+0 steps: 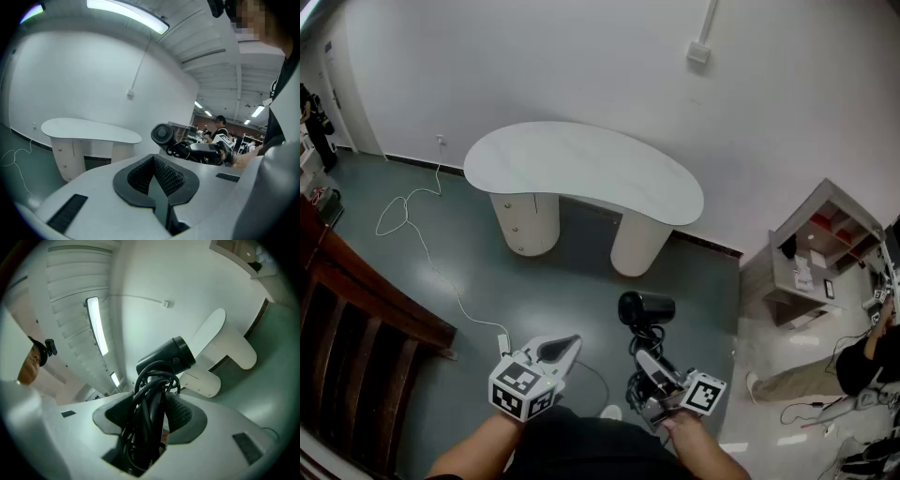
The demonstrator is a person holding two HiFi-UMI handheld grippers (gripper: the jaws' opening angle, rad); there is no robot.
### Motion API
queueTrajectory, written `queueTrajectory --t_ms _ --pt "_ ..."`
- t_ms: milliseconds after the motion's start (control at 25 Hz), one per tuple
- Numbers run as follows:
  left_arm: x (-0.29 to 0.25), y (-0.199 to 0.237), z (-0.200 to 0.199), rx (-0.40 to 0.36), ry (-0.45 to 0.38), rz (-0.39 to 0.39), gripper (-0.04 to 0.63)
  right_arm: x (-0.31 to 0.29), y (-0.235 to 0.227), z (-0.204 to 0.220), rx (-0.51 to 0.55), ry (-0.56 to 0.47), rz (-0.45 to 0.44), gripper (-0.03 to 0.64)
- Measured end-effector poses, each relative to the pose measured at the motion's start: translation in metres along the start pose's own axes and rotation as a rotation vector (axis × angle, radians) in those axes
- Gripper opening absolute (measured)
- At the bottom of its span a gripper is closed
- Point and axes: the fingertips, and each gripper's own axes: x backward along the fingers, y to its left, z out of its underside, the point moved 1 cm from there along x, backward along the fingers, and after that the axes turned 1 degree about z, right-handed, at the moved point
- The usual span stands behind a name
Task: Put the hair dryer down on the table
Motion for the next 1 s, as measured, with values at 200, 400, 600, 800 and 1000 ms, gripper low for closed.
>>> queueTrajectory --t_ms 200,400,600,800,1000 --pt "0.003 0.004 0.001 -0.001 0.008 -0.001 0.011 -0.002 0.000 0.004 -0.007 -0.005 0.002 0.206" --pt "0.004 0.007 -0.002 -0.001 0.003 0.000 0.011 -0.005 0.001 0.004 -0.009 -0.005 0.004 0.206" --pt "0.005 0.010 -0.002 -0.004 0.006 0.002 0.011 -0.007 0.002 0.006 0.002 -0.014 0.001 0.206" --pt "0.006 0.013 0.002 0.007 0.010 0.007 0.011 -0.009 0.011 0.005 0.006 -0.034 -0.054 0.206" --pt "0.009 0.017 0.006 0.034 0.010 0.015 0.011 -0.011 0.009 0.013 0.013 -0.012 -0.032 0.206"
